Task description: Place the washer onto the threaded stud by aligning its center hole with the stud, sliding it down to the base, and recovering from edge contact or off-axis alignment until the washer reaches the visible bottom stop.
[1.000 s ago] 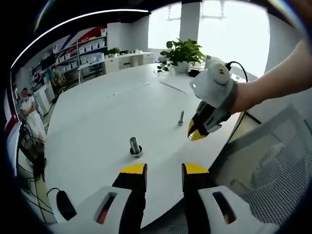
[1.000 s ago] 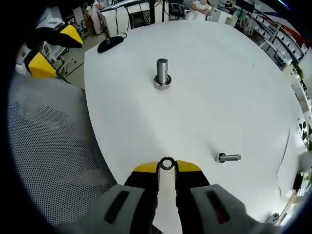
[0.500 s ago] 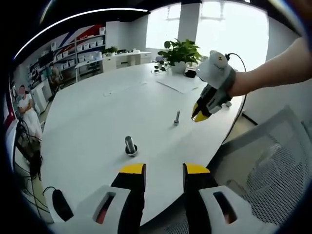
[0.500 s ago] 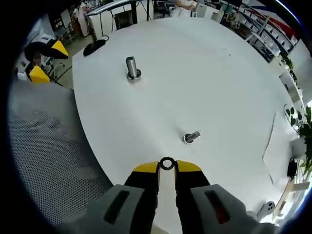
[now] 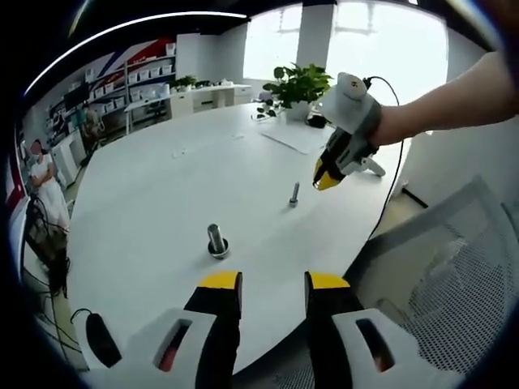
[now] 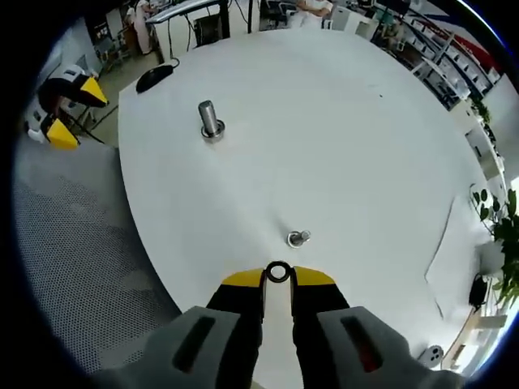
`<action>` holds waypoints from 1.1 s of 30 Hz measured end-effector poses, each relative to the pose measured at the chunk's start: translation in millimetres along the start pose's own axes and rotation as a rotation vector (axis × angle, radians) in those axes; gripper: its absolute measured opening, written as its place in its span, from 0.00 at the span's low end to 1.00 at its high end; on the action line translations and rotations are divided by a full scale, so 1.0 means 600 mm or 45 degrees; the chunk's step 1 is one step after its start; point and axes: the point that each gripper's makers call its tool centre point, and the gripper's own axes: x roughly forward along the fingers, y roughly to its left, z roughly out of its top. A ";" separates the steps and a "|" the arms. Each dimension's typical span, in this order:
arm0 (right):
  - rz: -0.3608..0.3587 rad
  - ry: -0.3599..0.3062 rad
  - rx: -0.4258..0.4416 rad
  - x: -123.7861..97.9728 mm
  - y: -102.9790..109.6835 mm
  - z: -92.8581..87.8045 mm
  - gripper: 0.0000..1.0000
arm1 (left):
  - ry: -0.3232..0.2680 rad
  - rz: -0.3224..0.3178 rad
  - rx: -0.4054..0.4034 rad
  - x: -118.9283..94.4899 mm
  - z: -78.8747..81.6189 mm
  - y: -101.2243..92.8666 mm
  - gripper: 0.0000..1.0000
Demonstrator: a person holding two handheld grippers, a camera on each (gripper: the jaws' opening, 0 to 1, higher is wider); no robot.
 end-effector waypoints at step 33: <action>-0.022 0.025 -0.099 -0.014 -0.034 0.014 0.14 | 0.071 -0.029 0.016 0.005 -0.020 -0.010 0.31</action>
